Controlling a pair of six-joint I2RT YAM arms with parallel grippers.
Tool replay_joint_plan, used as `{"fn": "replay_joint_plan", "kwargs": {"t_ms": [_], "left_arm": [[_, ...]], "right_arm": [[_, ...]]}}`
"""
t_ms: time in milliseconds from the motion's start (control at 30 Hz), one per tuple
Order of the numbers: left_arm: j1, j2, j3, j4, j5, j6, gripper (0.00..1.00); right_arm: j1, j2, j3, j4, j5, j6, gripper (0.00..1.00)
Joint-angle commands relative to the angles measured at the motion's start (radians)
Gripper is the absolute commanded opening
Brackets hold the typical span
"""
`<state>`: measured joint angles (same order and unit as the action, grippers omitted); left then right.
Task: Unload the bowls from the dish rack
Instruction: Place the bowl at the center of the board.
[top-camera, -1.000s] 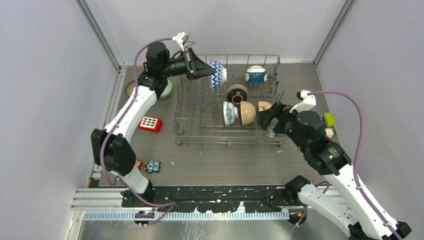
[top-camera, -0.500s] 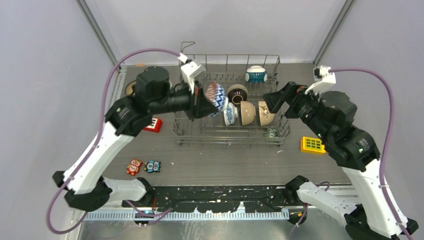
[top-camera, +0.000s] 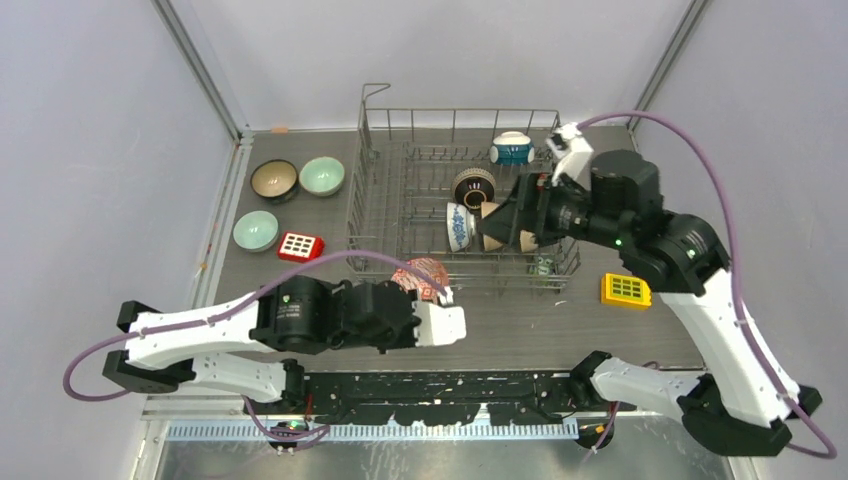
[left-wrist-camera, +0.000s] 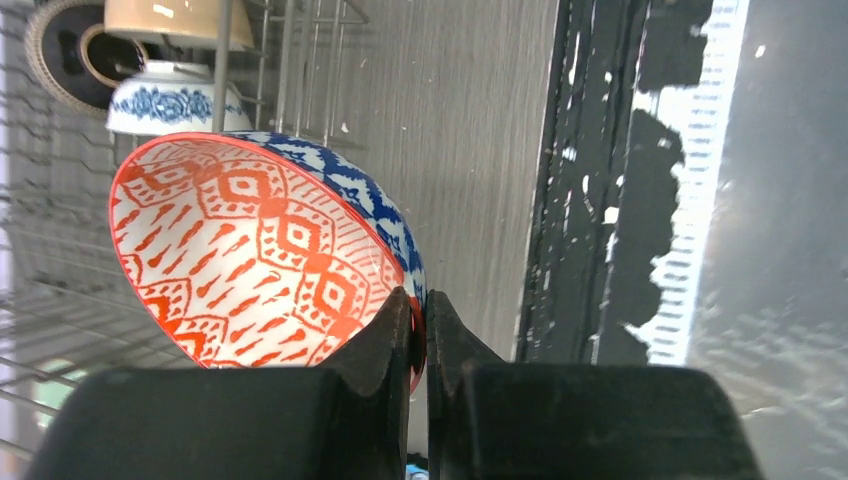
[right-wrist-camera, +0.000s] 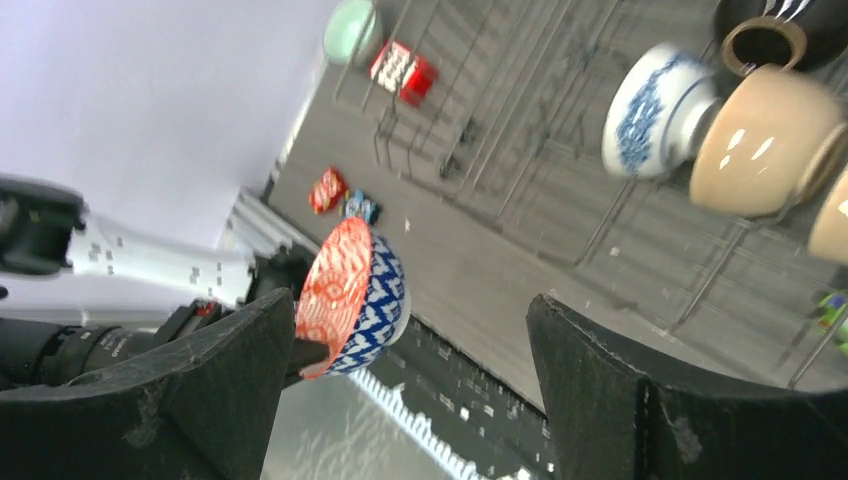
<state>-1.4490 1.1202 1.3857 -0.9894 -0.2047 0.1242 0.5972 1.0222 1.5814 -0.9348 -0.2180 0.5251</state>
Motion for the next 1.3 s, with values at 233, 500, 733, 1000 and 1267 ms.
{"fn": "replay_joint_plan", "kwargs": {"t_ms": [233,500,733,1000,1267], "left_arm": [[-0.133,-0.064,-0.116,0.028,-0.139,0.268,0.00],[-0.143,-0.006,-0.045,-0.086,-0.100,0.298,0.00],[-0.143,0.041,0.012,-0.164,-0.047,0.304,0.00],[-0.144,0.044,0.043,-0.181,-0.010,0.304,0.00],[-0.145,0.052,0.037,-0.204,0.019,0.303,0.00]], "right_arm": [[0.307,0.189,0.092,-0.188,0.179,-0.080,0.86],[0.358,0.304,0.134,-0.260,0.187,-0.149,0.82],[0.419,0.364,0.155,-0.259,0.206,-0.143,0.80],[0.440,0.400,0.135,-0.250,0.215,-0.148,0.76],[0.473,0.463,0.149,-0.227,0.215,-0.162,0.67]]}}
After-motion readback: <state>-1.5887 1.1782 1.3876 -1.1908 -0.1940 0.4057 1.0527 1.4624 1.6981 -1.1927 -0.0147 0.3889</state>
